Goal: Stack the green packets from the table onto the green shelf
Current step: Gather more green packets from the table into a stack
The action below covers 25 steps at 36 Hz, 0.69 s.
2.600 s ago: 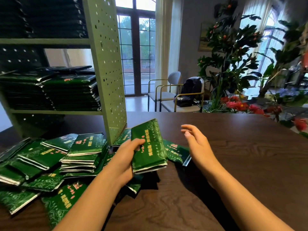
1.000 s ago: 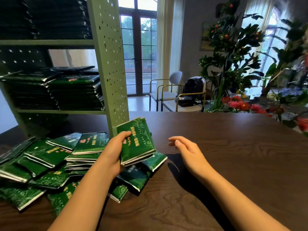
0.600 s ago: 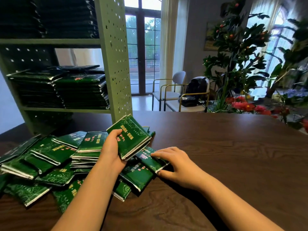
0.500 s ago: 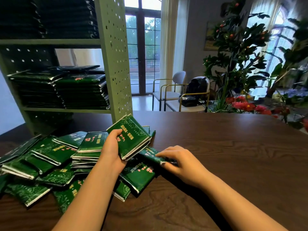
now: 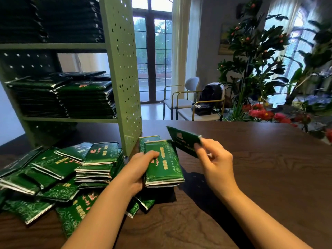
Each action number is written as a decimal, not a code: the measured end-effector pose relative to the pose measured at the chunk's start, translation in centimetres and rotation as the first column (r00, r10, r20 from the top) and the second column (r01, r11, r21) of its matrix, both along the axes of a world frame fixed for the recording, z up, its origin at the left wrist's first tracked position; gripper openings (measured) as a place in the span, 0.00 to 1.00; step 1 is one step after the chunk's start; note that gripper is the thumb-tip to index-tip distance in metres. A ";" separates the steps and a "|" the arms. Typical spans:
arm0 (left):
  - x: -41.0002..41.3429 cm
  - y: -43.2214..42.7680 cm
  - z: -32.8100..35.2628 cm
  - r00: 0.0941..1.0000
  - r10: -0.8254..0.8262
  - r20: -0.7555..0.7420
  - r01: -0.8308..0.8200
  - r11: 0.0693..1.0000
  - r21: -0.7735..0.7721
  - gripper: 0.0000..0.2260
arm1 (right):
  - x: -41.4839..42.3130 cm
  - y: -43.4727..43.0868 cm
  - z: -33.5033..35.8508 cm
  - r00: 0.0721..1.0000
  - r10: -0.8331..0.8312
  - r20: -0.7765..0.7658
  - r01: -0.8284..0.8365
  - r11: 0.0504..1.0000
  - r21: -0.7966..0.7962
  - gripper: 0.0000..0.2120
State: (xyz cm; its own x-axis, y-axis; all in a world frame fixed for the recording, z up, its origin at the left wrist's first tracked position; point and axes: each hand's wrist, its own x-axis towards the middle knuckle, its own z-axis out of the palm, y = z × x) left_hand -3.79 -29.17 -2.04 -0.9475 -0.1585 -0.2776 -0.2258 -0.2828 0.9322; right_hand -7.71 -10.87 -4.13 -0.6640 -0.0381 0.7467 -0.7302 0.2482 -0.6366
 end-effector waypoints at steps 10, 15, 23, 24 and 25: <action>-0.2 0.2 -0.1 0.998 0.024 -0.055 -0.008 0.965 0.261 0.25 | 1.5 -1.7 -0.2 0.968 0.238 -0.084 -0.163 0.844 0.511 0.22; 0.1 -0.1 0.3 0.995 -0.072 -0.073 0.086 0.977 0.196 0.26 | 2.0 -2.1 0.2 0.965 0.261 -0.006 -0.207 0.777 0.595 0.23; -0.5 -1.5 0.3 0.954 0.230 -0.192 -0.239 0.971 -0.025 0.13 | 1.1 -3.6 2.2 0.935 0.347 0.070 -0.350 0.874 0.337 0.20; -0.4 -1.7 0.5 0.939 0.257 -0.228 -0.277 0.959 -0.060 0.11 | 0.7 -3.9 2.5 0.935 0.336 0.109 -0.353 0.889 0.292 0.20; -0.4 -1.9 0.7 0.921 0.282 -0.269 -0.316 0.945 -0.089 0.09 | 0.3 -4.2 2.6 0.938 0.314 0.149 -0.344 0.900 0.268 0.21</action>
State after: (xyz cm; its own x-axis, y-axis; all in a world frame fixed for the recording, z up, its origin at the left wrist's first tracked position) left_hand -4.15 -31.08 -1.34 -0.8860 -0.4637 0.0024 0.0945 -0.1753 0.9800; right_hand -7.40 -15.06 -1.49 -0.6471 -0.4684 0.6016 -0.7380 0.1870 -0.6483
